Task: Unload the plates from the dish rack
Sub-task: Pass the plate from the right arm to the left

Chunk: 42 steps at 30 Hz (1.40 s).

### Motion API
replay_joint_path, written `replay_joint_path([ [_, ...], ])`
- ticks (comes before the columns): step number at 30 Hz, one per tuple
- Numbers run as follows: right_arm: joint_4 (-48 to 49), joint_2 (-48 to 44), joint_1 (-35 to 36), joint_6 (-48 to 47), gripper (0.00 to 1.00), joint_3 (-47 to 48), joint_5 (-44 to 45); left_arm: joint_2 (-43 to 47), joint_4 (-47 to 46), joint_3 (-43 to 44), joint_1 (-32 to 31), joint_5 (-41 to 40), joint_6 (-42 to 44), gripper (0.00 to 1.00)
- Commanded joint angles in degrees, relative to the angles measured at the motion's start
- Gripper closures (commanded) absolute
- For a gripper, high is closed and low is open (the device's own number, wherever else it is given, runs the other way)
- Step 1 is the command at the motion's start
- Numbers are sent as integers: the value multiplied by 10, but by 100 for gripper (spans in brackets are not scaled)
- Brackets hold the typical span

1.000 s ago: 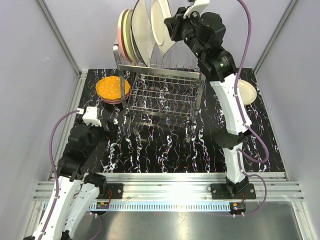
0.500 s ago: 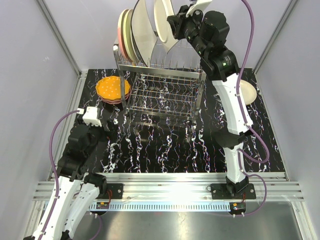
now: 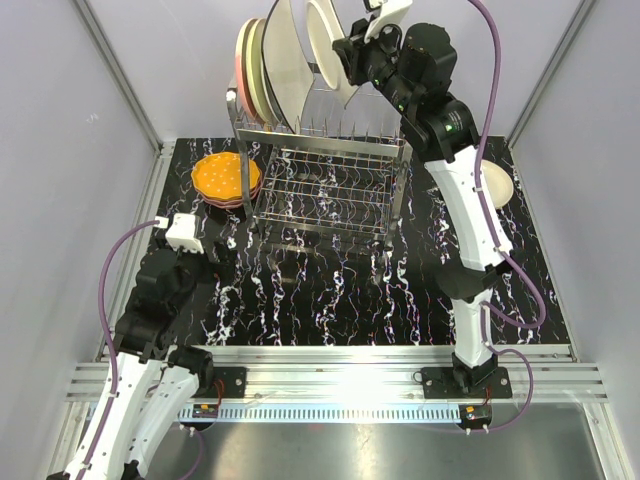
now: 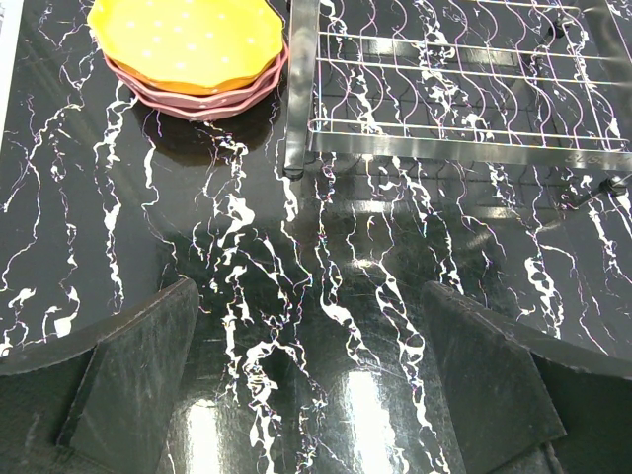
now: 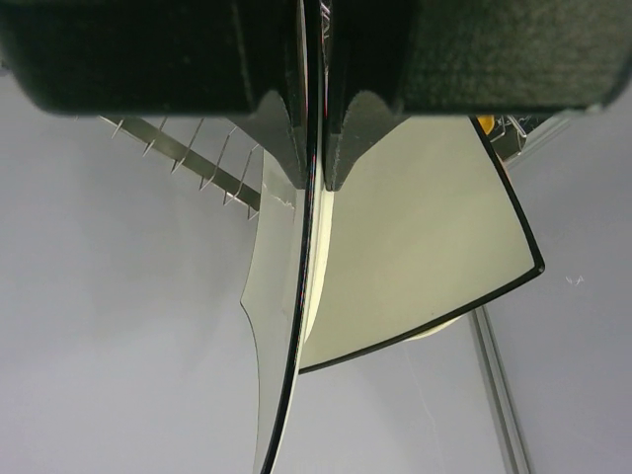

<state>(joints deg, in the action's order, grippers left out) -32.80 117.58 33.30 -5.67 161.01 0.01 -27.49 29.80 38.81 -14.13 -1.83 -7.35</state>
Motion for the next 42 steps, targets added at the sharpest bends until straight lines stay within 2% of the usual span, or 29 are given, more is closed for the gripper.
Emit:
replay_joint_path([
  [1, 182, -77, -2, -50, 100, 17, -24, 4, -35, -3, 2, 13, 8, 1],
  [12, 200, -115, 11, -146, 100, -52, -42, 11, -38, -5, 2, 15, 5, 1],
  [26, 230, -179, 62, -354, 100, -142, -24, 18, -43, 11, 2, 38, -20, 1],
  [37, 220, -301, 98, -498, 100, -252, 10, -11, -125, 73, 2, 196, -265, 1],
  [42, 233, -372, 129, -571, 100, -355, 24, -32, -153, 89, 2, 232, -412, 1],
])
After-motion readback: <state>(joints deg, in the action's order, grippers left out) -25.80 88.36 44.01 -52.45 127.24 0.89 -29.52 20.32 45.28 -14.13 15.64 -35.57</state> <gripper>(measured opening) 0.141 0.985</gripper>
